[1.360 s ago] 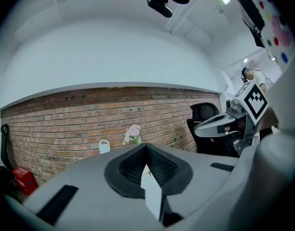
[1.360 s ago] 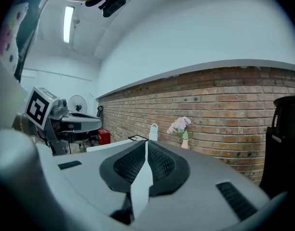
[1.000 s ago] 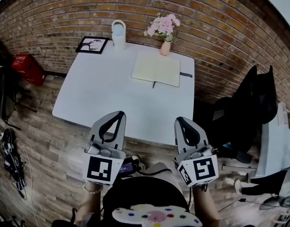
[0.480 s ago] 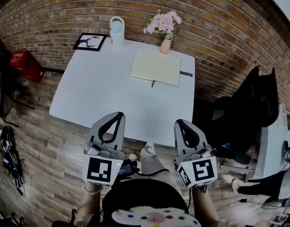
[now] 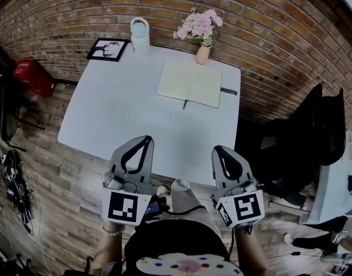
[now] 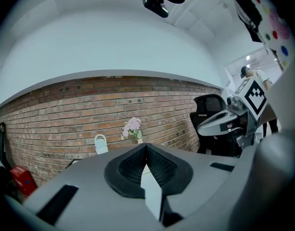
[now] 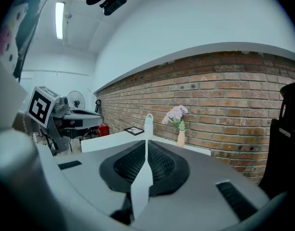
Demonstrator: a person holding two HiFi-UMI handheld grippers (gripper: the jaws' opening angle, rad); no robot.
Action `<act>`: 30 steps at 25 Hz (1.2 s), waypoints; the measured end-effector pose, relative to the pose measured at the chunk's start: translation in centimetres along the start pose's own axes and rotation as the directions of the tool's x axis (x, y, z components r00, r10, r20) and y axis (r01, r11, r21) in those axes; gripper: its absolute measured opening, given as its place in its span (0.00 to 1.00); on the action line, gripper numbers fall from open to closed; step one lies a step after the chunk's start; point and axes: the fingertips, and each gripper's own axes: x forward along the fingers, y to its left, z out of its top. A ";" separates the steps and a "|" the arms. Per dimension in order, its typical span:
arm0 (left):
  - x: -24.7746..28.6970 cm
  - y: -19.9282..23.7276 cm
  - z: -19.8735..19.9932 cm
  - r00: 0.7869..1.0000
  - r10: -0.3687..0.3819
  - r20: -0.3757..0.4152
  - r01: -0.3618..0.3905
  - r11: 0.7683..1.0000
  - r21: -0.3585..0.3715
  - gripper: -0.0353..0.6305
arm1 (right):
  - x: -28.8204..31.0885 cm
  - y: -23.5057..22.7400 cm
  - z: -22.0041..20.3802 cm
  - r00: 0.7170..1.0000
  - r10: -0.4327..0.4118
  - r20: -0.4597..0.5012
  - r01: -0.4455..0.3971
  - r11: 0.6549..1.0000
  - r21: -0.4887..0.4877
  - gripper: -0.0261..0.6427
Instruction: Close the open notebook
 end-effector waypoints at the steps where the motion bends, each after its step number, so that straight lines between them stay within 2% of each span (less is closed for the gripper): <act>1: 0.5 -0.1 0.0 1.000 -0.005 -0.004 0.005 1.000 0.016 0.08 | 0.1 -0.4 -0.2 1.000 0.000 -0.006 0.000 1.000 0.003 0.10; 7: 4.1 -0.9 -0.7 0.999 -0.035 -0.033 0.038 0.995 0.093 0.08 | 0.8 -2.9 -1.5 0.999 -0.011 -0.032 0.012 1.000 0.021 0.10; 17: 10.4 -3.2 -2.5 0.987 -0.131 -0.092 0.141 0.984 0.105 0.08 | 2.7 -6.8 -3.5 0.998 -0.005 -0.069 0.009 0.999 0.051 0.10; 25: 15.3 -4.5 -4.3 0.970 -0.179 -0.166 0.208 0.961 0.184 0.09 | 4.4 -9.4 -4.8 0.996 0.010 -0.088 -0.003 0.997 0.077 0.10; 30: 18.6 -5.1 -6.8 0.950 -0.194 -0.244 0.252 0.938 0.236 0.18 | 5.3 -11.1 -5.9 0.994 0.012 -0.108 -0.002 0.996 0.090 0.10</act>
